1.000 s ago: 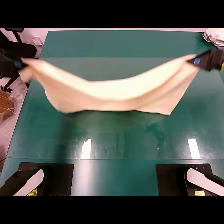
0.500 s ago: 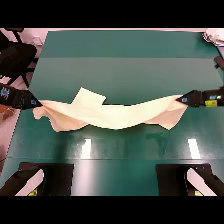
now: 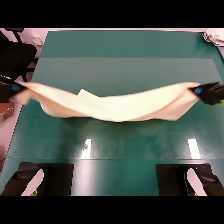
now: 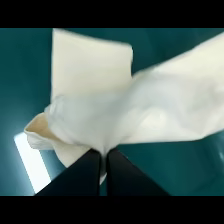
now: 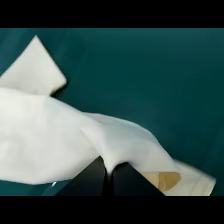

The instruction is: Fold the shirts.

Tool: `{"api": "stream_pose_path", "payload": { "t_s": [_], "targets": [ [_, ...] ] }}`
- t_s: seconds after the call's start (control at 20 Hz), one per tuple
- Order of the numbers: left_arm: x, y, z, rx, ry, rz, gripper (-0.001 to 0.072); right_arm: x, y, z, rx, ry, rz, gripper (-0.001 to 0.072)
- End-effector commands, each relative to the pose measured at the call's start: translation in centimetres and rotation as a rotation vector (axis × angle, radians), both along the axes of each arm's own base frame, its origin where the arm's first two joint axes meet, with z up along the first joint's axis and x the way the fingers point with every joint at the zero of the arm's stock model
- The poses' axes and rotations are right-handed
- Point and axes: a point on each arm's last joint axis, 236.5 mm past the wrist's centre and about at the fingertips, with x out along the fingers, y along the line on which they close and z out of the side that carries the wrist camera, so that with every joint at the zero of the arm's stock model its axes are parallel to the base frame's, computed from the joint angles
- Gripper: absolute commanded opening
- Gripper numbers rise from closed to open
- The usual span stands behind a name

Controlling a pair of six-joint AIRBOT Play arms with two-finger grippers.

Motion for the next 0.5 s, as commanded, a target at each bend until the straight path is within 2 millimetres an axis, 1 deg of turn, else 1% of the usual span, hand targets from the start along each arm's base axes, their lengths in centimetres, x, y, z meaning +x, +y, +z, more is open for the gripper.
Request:
{"api": "stream_pose_path", "payload": {
  "t_s": [0.0, 0.05, 0.15, 0.2, 0.25, 0.3, 0.35, 0.4, 0.45],
  "targets": [
    [-3.6, 0.8, 11.7, 0.146, -0.497, 0.026, 0.0020, -2.5, -0.4, 12.0, -0.121, -0.450, -0.106, 0.0023],
    [-5.3, 0.7, 14.5, 0.178, -0.614, 0.026, 0.0020, -3.9, -0.4, 15.1, -0.141, -0.566, -0.142, 0.0023],
    [-8.2, 0.5, 18.8, 0.224, -0.795, 0.034, 0.0021, -7.1, -0.4, 20.0, -0.165, -0.762, -0.212, 0.0023],
    [-9.2, 0.4, 20.1, 0.238, -0.846, 0.035, 0.0021, -8.4, -0.6, 21.9, -0.170, -0.846, -0.246, 0.0023],
    [-9.7, 0.2, 20.9, 0.240, -0.873, 0.035, 0.0022, -9.7, -0.8, 23.4, -0.169, -0.920, -0.282, 0.0024],
    [-9.9, 0.1, 21.3, 0.237, -0.888, 0.034, 0.0022, -10.6, -1.0, 24.1, -0.165, -0.965, -0.308, 0.0024],
    [-9.7, -0.2, 21.2, 0.225, -0.882, 0.021, 0.0022, -10.8, -1.1, 24.1, -0.162, -0.975, -0.317, 0.0024],
    [-9.3, -0.5, 20.7, 0.213, -0.864, 0.006, 0.0022, -10.5, -1.1, 23.0, -0.162, -0.948, -0.309, 0.0024],
    [-8.7, -0.6, 19.9, 0.204, -0.837, -0.005, 0.0022, -9.7, -0.9, 21.5, -0.162, -0.900, -0.289, 0.0024]
  ]
}}
